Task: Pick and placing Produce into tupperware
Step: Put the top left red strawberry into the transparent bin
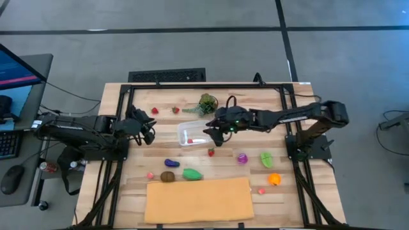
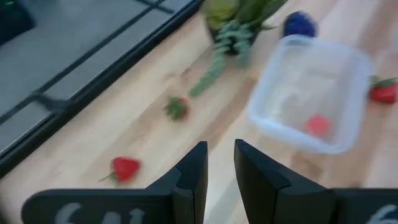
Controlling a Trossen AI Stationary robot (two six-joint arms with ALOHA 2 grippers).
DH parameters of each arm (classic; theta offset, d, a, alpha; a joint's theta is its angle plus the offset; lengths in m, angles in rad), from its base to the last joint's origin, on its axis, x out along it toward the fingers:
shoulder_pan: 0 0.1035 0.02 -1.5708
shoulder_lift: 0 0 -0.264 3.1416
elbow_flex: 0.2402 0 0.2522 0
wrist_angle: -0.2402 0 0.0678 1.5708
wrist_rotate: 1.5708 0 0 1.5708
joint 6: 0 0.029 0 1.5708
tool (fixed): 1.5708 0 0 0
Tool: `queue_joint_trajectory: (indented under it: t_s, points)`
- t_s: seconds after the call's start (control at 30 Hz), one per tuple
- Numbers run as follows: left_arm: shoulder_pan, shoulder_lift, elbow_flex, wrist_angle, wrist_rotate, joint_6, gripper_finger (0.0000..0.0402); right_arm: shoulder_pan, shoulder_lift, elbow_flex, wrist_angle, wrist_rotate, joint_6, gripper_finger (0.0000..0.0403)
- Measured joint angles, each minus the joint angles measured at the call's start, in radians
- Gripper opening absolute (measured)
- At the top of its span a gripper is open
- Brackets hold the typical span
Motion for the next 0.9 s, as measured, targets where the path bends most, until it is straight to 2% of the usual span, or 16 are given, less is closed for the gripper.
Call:
queue_joint_trajectory:
  t_s: [0.23,0.4,0.57,0.73,0.9]
  points:
    - [0.03,0.0,0.0,-0.066,-0.13,-0.035,0.007,0.01,-0.155,0.0,-0.123,0.004,-0.039,0.0182]
    - [0.121,0.011,0.0,-0.066,-0.129,-0.016,0.007,0.01,-0.237,0.0,-0.182,0.004,-0.043,0.018]
    - [0.269,0.075,0.0,0.009,0.011,0.1,0.007,0.01,-0.294,0.0,-0.209,0.004,-0.044,0.0179]
    - [0.418,0.217,0.018,0.118,0.264,0.302,0.007,0.01,-0.328,0.0,-0.212,0.004,-0.044,0.0178]
    - [0.506,0.396,0.125,0.054,0.284,0.465,0.007,0.017,-0.348,0.0,-0.223,0.005,-0.039,0.0178]
